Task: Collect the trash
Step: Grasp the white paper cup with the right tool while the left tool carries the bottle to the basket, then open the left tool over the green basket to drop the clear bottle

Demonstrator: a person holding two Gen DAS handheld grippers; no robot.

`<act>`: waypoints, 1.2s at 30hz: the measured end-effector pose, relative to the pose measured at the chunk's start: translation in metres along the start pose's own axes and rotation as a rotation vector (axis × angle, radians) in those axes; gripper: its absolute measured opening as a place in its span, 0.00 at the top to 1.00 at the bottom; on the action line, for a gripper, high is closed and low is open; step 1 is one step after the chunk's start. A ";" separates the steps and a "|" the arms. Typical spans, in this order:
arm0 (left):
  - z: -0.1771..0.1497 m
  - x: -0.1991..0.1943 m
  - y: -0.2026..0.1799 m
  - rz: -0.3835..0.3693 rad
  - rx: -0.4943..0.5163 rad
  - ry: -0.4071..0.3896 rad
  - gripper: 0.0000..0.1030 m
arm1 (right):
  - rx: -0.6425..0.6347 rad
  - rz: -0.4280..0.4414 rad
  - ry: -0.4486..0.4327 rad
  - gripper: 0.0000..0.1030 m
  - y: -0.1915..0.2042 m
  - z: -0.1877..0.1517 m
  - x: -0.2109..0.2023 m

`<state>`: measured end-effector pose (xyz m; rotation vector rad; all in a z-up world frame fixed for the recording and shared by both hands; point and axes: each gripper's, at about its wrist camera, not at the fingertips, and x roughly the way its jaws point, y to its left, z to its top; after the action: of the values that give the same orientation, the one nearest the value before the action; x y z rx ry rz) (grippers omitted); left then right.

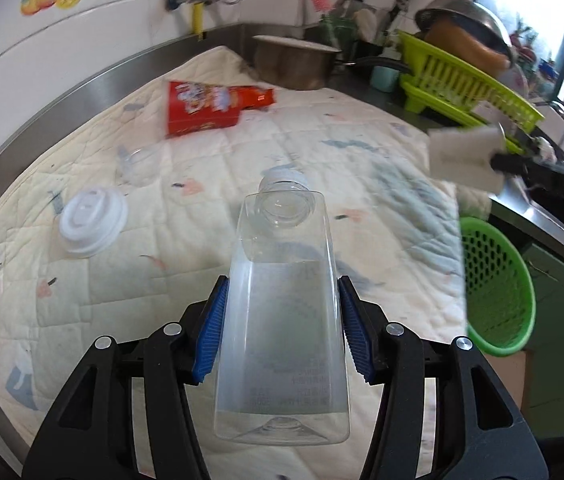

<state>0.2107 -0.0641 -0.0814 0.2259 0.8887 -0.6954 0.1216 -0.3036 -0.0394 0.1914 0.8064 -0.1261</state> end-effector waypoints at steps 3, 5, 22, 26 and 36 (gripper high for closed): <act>0.000 -0.007 -0.023 -0.028 0.031 -0.016 0.49 | 0.043 -0.057 0.025 0.97 -0.026 -0.028 -0.019; 0.001 -0.010 -0.039 -0.054 0.051 -0.025 0.49 | 0.076 -0.098 0.053 0.97 -0.046 -0.047 -0.025; 0.001 0.007 -0.198 -0.249 0.269 0.013 0.49 | 0.196 -0.266 0.074 0.45 -0.117 -0.127 -0.080; -0.001 0.026 -0.234 -0.275 0.319 0.050 0.48 | 0.203 -0.277 0.028 0.37 -0.122 -0.133 -0.111; -0.005 0.091 -0.294 -0.285 0.358 0.179 0.48 | 0.229 -0.302 -0.015 0.29 -0.130 -0.154 -0.151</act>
<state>0.0577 -0.3276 -0.1265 0.4924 0.9735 -1.1141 -0.1145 -0.3907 -0.0501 0.2831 0.8014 -0.5052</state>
